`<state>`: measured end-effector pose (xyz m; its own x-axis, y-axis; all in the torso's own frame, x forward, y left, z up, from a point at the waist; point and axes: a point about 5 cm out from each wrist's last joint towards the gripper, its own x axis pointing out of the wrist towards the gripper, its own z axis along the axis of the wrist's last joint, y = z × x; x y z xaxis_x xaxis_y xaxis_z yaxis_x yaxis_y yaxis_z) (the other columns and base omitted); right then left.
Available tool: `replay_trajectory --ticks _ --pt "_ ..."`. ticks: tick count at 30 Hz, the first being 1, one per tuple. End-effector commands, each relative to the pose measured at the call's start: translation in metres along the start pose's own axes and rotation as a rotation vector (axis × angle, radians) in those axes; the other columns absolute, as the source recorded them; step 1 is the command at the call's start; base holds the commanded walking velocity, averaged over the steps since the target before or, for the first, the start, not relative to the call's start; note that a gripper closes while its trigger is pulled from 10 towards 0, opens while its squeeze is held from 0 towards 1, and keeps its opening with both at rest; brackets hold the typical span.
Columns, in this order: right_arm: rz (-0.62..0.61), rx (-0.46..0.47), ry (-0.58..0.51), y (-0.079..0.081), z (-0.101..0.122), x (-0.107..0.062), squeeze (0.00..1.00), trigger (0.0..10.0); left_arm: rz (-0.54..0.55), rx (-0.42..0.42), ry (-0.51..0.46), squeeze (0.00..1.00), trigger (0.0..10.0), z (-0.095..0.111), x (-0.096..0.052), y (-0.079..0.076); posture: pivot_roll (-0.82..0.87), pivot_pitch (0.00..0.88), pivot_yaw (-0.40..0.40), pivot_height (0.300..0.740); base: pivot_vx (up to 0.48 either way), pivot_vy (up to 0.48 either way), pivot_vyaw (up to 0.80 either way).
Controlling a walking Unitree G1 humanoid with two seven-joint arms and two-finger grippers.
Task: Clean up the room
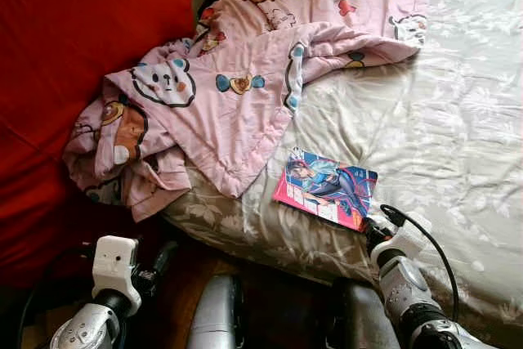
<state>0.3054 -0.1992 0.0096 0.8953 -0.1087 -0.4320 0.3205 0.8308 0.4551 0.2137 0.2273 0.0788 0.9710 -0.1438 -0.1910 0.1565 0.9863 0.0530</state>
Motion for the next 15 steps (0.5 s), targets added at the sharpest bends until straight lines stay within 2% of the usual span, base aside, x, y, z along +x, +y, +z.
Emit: replay_trajectory --ticks 1,15 --pt "-0.01 -0.002 0.029 -0.0024 -0.0082 -0.0021 0.0 0.0 0.019 -0.006 0.044 0.0 10.0 -0.009 -0.0041 0.0037 0.26 0.297 0.084 0.622 0.0 0.0 0.0" --pt "-0.011 -0.008 0.041 -0.0036 -0.0092 -0.0023 0.0 0.0 0.023 -0.003 0.039 0.0 10.0 -0.0096 -0.001 0.0038 0.27 0.279 0.076 0.622 0.0 0.0 0.0"
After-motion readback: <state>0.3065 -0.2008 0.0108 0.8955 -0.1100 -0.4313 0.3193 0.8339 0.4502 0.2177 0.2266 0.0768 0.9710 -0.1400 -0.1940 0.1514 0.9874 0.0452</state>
